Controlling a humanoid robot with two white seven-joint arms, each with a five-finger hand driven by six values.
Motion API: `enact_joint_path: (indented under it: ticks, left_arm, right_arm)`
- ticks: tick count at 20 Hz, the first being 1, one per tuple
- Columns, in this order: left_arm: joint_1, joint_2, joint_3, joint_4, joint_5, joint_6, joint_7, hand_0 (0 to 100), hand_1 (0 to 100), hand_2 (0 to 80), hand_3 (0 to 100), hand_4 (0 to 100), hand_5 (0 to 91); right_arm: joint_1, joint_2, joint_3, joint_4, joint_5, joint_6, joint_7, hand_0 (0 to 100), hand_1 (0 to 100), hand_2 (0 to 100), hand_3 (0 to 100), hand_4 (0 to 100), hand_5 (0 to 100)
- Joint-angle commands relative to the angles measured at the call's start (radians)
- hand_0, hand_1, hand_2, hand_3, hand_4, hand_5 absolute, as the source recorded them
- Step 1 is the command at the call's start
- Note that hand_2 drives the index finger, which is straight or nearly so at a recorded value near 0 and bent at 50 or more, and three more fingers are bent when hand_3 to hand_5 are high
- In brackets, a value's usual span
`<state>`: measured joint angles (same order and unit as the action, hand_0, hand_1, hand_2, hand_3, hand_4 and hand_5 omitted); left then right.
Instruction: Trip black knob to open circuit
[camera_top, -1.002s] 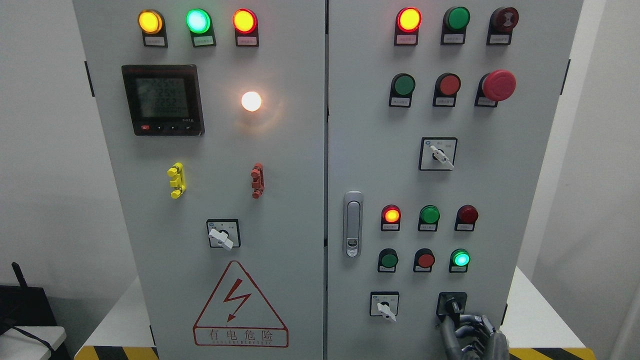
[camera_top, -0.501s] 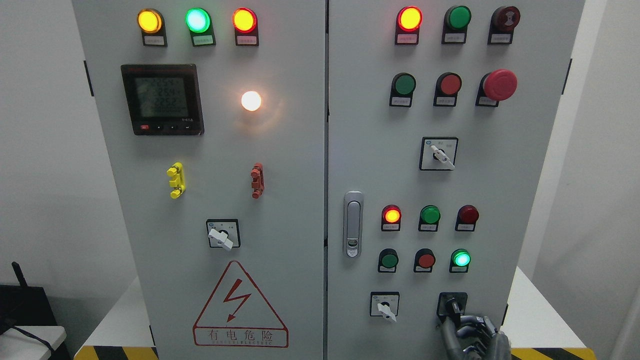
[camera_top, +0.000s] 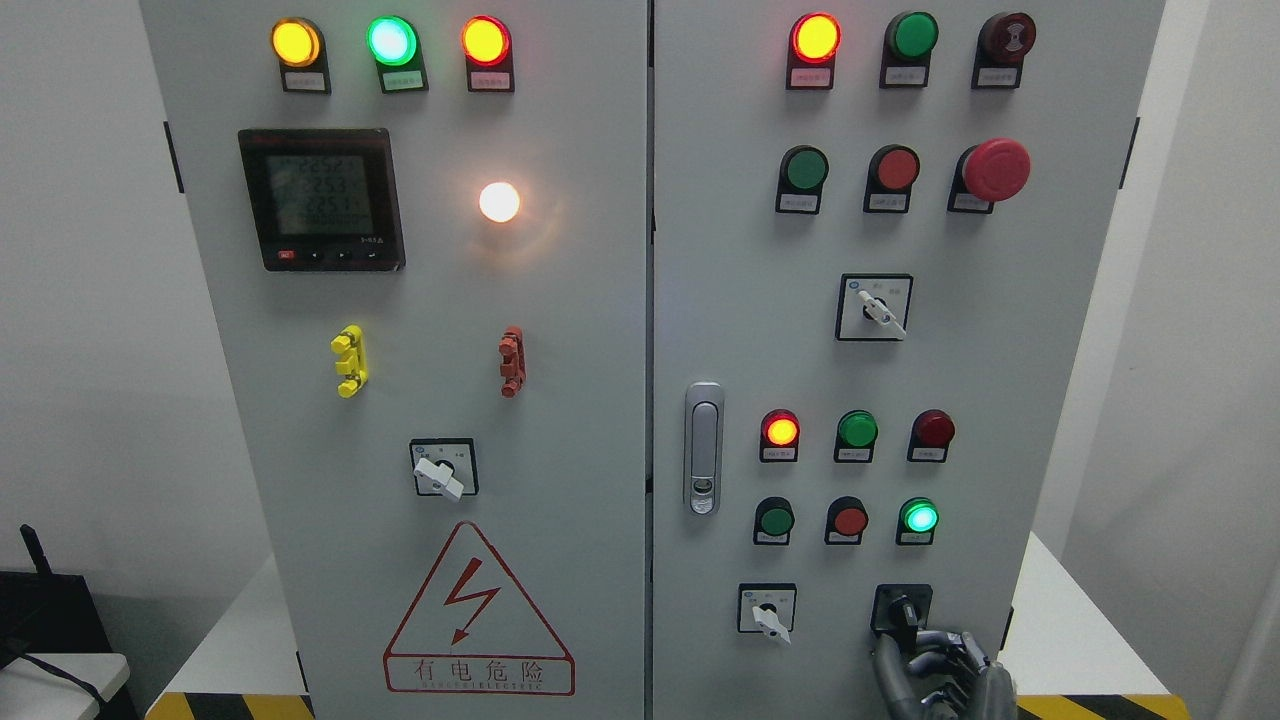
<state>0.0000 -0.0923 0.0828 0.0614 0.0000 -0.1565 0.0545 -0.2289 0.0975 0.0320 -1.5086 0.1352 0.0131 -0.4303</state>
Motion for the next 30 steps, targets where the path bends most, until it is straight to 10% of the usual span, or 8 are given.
enact_joint_path:
  ticks: [1, 18, 23, 30]
  left_arm:
    - [-0.008, 0.000, 0.000, 0.000, -0.034, 0.000, -0.001, 12, 39, 0.0, 0, 0, 0.0]
    - [-0.008, 0.000, 0.000, 0.000, -0.034, 0.000, -0.001, 12, 39, 0.0, 0, 0, 0.0]
    - [-0.008, 0.000, 0.000, 0.000, -0.032, 0.000, -0.001, 12, 39, 0.0, 0, 0, 0.0]
    - [-0.008, -0.001, 0.000, 0.000, -0.032, 0.000, -0.001, 12, 39, 0.0, 0, 0, 0.0]
  right_arm:
    - [0.005, -0.001, 0.006, -0.002, 0.001, -0.015, 0.004, 16, 83, 45, 79, 75, 78]
    - [0.069, -0.048, 0.000, -0.012, 0.006, -0.107, 0.010, 14, 82, 42, 77, 74, 77]
    - [0.143, -0.058, 0.002, -0.038, 0.003, -0.188, 0.016, 14, 78, 30, 65, 62, 62]
    - [0.270, -0.062, 0.002, -0.091, -0.005, -0.329, 0.215, 12, 54, 23, 45, 44, 40]
